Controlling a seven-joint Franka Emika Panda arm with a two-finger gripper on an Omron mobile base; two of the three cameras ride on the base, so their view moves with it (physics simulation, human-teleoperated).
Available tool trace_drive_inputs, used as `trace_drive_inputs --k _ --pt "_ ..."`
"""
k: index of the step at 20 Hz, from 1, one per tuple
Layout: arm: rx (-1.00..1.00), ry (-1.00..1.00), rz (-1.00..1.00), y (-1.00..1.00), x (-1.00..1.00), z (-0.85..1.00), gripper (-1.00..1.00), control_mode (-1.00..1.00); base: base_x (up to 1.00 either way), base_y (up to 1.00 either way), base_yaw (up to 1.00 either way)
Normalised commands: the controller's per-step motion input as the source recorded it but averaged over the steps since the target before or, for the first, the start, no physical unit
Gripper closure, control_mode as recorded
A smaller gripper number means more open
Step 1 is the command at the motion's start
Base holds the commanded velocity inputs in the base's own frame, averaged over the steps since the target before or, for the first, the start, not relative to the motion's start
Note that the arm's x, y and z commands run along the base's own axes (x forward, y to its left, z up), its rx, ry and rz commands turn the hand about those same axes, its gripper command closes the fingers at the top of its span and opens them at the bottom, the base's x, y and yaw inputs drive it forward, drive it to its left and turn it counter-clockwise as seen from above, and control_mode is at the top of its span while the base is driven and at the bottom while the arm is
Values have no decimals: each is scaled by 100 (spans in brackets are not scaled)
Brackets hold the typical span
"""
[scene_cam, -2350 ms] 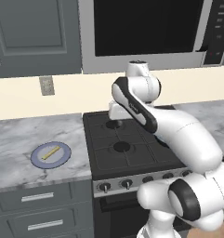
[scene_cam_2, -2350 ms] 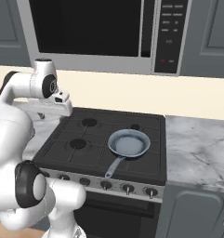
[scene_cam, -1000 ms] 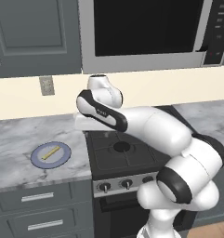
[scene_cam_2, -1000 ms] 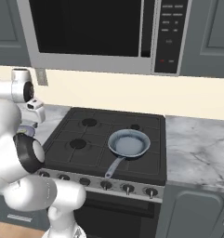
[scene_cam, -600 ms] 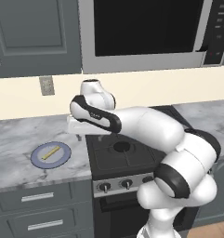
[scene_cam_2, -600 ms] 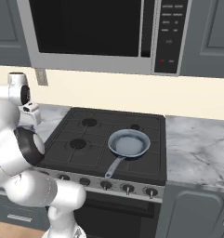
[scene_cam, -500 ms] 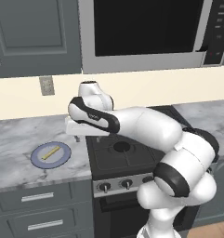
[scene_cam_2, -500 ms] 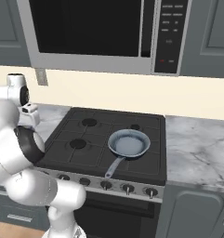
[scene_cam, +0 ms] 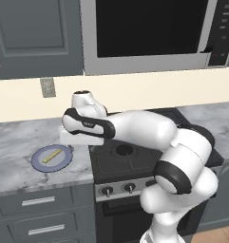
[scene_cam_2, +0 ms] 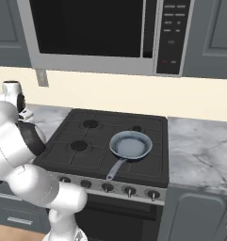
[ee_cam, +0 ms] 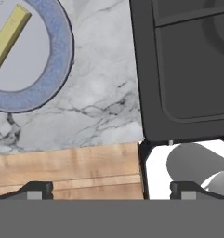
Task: Pick up the butter stick and place it in the pan. Then turn on the burner for the pan.
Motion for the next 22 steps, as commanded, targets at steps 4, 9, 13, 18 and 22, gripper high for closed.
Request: trace_drive_inputs --k 4,9,13,18,22 --pt "-1 -1 0 28 11 -28 -100 -100 0 0 0" --pt "-5 -3 0 21 9 -22 -100 -100 0 0 0" --pt "-5 -2 0 24 13 -23 -100 -100 0 0 0" --pt "0 -1 -3 25 26 -14 -100 -100 0 0 0" --pt "0 -6 -2 25 27 -2 -100 -100 0 0 0"
